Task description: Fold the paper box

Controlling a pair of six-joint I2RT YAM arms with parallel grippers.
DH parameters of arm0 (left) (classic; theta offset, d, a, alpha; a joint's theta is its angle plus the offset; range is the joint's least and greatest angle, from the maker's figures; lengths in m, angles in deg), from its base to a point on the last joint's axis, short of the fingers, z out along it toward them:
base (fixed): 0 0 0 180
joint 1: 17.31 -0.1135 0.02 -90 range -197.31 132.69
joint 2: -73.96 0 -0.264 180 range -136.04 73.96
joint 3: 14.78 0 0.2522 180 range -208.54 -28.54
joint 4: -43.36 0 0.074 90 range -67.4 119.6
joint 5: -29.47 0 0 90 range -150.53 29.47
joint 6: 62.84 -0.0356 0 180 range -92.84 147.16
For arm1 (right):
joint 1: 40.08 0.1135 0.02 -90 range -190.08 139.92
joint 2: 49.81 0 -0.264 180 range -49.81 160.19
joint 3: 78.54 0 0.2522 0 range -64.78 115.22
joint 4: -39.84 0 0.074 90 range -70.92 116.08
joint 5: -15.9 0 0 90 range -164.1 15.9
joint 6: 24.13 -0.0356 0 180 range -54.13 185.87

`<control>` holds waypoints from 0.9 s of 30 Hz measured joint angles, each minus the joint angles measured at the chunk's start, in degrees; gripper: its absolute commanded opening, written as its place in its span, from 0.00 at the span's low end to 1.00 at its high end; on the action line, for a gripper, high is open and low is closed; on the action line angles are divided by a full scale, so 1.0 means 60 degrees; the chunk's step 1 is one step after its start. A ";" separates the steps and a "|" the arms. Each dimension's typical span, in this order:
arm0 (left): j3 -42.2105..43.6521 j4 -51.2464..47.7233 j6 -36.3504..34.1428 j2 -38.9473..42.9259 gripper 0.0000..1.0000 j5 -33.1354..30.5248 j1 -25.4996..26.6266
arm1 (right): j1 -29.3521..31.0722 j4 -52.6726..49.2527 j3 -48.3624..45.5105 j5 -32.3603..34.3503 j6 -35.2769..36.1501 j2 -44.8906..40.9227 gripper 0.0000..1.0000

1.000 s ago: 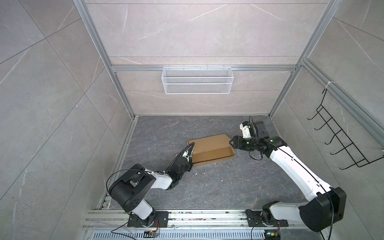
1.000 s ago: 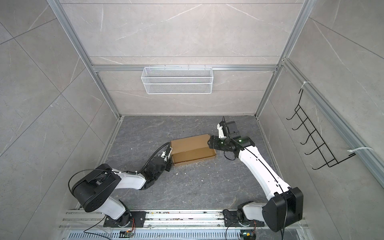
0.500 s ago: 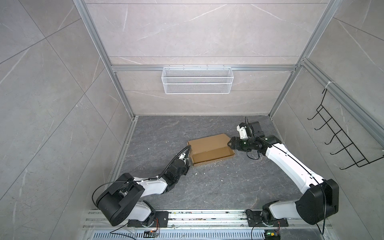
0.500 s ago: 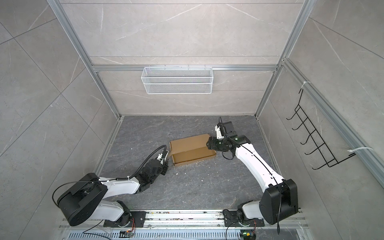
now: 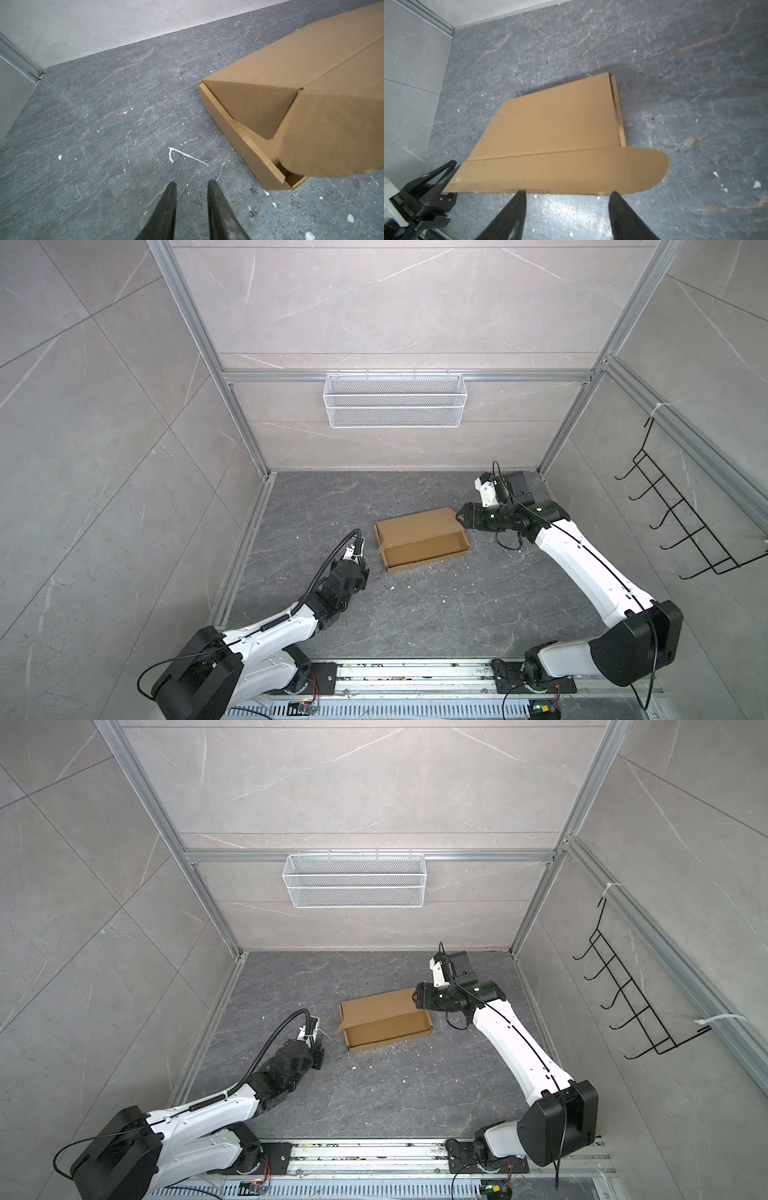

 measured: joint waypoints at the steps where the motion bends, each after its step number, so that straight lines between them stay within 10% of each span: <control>1: -0.0004 -0.0171 0.0062 0.0120 0.28 -0.0091 0.0000 | -0.0004 -0.0051 0.0175 0.0007 0.0058 0.0124 0.66; 12: -0.2980 -0.3792 0.1719 0.0714 0.60 0.1082 -0.1621 | -0.0131 -0.0539 0.2047 0.0495 0.0783 0.2164 0.78; 27: -0.7224 -0.6867 0.4732 -0.3483 0.78 0.5362 -0.2535 | -0.0714 -0.0448 0.1792 0.0168 0.0758 0.3439 0.78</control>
